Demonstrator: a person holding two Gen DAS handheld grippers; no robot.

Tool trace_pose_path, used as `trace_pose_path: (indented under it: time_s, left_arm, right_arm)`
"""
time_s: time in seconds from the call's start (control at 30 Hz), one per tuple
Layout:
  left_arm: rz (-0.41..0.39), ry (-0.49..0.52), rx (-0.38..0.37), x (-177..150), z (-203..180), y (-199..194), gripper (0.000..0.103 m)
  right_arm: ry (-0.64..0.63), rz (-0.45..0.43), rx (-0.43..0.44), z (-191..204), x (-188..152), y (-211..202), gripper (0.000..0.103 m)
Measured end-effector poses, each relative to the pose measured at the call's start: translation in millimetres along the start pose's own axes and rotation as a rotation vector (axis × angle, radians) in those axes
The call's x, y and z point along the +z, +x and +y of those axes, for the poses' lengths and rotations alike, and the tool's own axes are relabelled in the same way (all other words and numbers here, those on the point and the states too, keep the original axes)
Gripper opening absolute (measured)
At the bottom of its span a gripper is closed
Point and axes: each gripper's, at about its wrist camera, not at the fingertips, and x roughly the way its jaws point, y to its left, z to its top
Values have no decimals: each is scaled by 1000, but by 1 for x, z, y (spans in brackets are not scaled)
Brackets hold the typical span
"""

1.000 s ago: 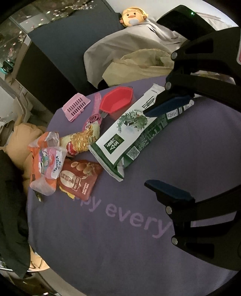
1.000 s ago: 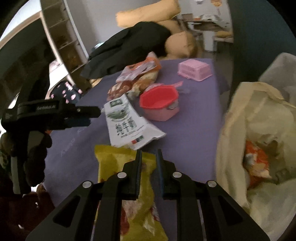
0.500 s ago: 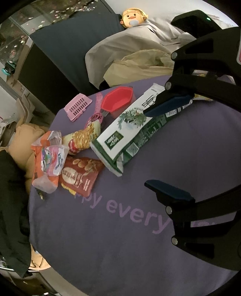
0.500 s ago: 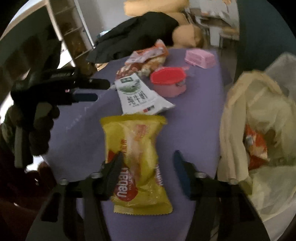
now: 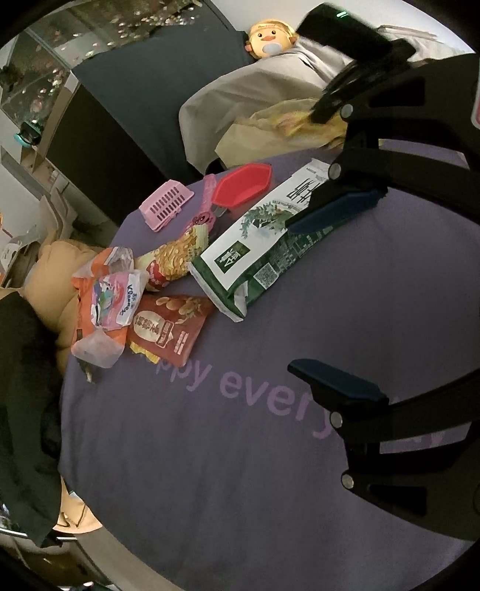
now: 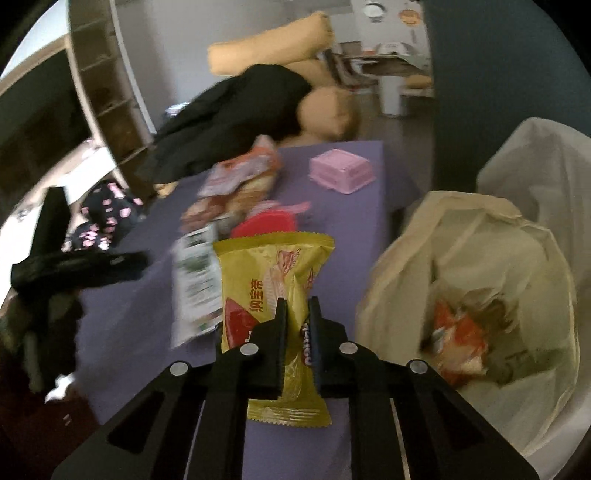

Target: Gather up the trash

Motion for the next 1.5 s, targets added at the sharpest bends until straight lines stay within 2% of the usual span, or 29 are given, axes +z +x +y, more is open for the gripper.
trace_pose_path:
  time_s: [0.07,0.17,0.37,0.53,0.6,0.7,0.93,1.03,1.1,1.23,1.5]
  left_arm:
    - [-1,-3,2,1,1,0,67]
    - [-9,-6,8,2,4,-3,67]
    - [-21,-6,22,7,4,-6,69]
    - [-28,58,48,15,-20,3,69]
    - [-39,93,77,18,-35,10,69]
    - [-60,125,137,20,-51,23,69]
    - [-37,64,234,20,-56,60,69]
    - [-8,44,244,23,-50,66,57]
    - [-16,51,233,25,-49,62,50]
    - [-84,43,195,30,-52,33,46]
    - [-359,140,110,34,-88,-45,46]
  right_arm:
    - [9,35,-8,-5,4,19,12]
    - [9,89,45,5,2,39,12]
    - [-42,116,156,38,-7,37,12]
    - [-34,52,104,32,-10,18,12]
    - [-29,1,48,23,-10,4,12]
    - [5,-42,27,8,-8,-8,12]
    - [76,-96,17,-22,-12,-22,12]
    - [88,-104,23,-28,-14,-22,12]
    - [96,-113,28,-30,-14,-24,12]
    - [88,-145,32,-29,-9,-34,12]
    - [-3,-247,1,-13,20,-65,12]
